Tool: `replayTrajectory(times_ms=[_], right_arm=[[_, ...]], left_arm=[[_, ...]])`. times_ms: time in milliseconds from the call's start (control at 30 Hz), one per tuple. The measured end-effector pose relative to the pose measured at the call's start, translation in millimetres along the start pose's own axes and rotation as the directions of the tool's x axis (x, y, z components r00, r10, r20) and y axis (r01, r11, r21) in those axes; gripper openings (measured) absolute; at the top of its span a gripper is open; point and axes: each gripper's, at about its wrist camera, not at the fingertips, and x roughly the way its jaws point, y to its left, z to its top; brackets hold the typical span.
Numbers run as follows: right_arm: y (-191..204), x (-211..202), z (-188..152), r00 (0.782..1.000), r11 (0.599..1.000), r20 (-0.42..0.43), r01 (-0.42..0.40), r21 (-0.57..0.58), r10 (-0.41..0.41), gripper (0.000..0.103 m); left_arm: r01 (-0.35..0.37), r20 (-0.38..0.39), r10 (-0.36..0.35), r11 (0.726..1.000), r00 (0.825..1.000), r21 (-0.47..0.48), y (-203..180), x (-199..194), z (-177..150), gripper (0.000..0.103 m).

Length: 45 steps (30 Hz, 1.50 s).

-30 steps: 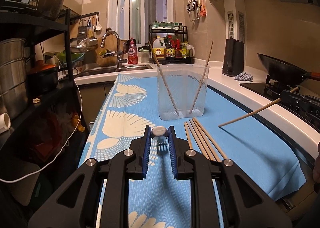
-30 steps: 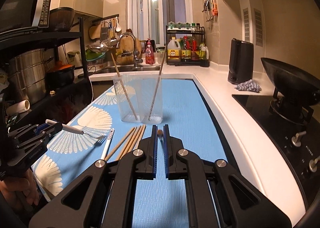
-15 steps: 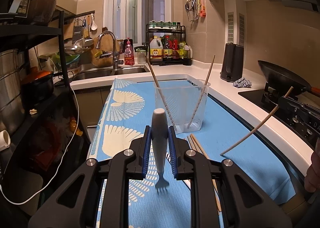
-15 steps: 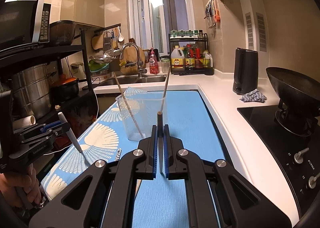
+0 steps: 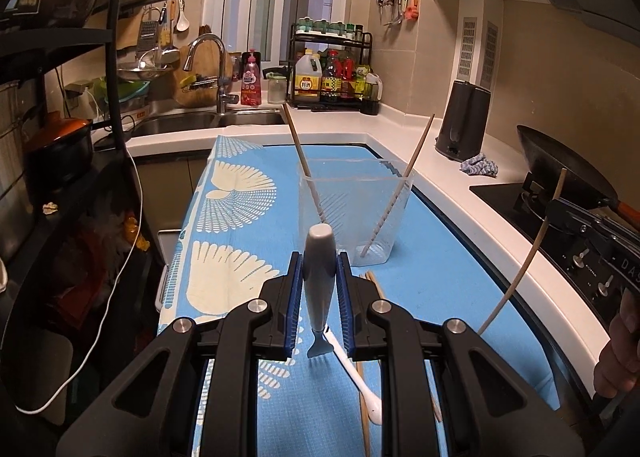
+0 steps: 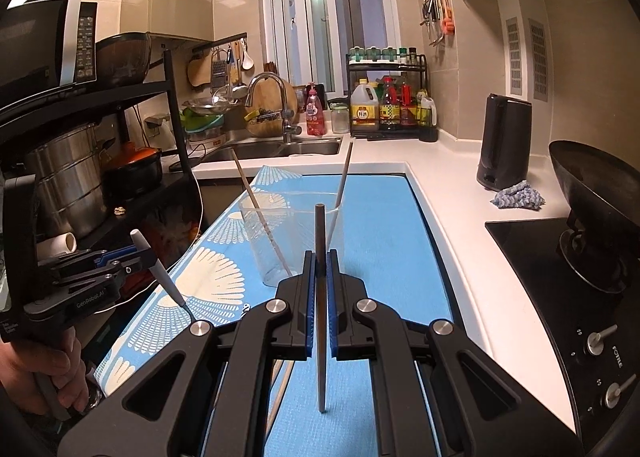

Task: Organize utensils
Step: 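Lift the fork and chopstick and carry both over the clear container, then lower the fork and chopstick into the container and open both tools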

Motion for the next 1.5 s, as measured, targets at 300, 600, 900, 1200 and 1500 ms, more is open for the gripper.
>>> replayTrajectory(times_ms=[300, 600, 900, 1200, 1500], right_arm=[[2, 7, 19, 1.000, 1.000, 0.005, -0.008, -0.008, 0.008, 0.006], [10, 13, 70, 0.999, 0.999, 0.040, -0.033, -0.034, 0.035, 0.006], [20, 24, 147, 0.991, 0.995, 0.100, -0.082, -0.048, 0.086, 0.006], [19, 60, 197, 0.989, 0.997, 0.139, -0.049, -0.064, 0.058, 0.006], [11, 129, 162, 0.997, 0.999, 0.072, -0.019, -0.048, 0.022, 0.006]], left_arm=[[0.025, -0.036, -0.026, 1.000, 0.999, -0.013, 4, 8, 15, 0.017], [0.066, -0.061, -0.067, 0.998, 0.996, -0.017, 13, 9, 59, 0.017], [0.147, -0.039, -0.147, 0.989, 0.988, -0.016, 13, 11, 133, 0.017], [0.159, 0.001, -0.159, 0.987, 0.987, -0.017, 3, 43, 185, 0.017], [0.121, -0.094, -0.121, 0.993, 0.988, -0.003, 0, 112, 167, 0.017]])
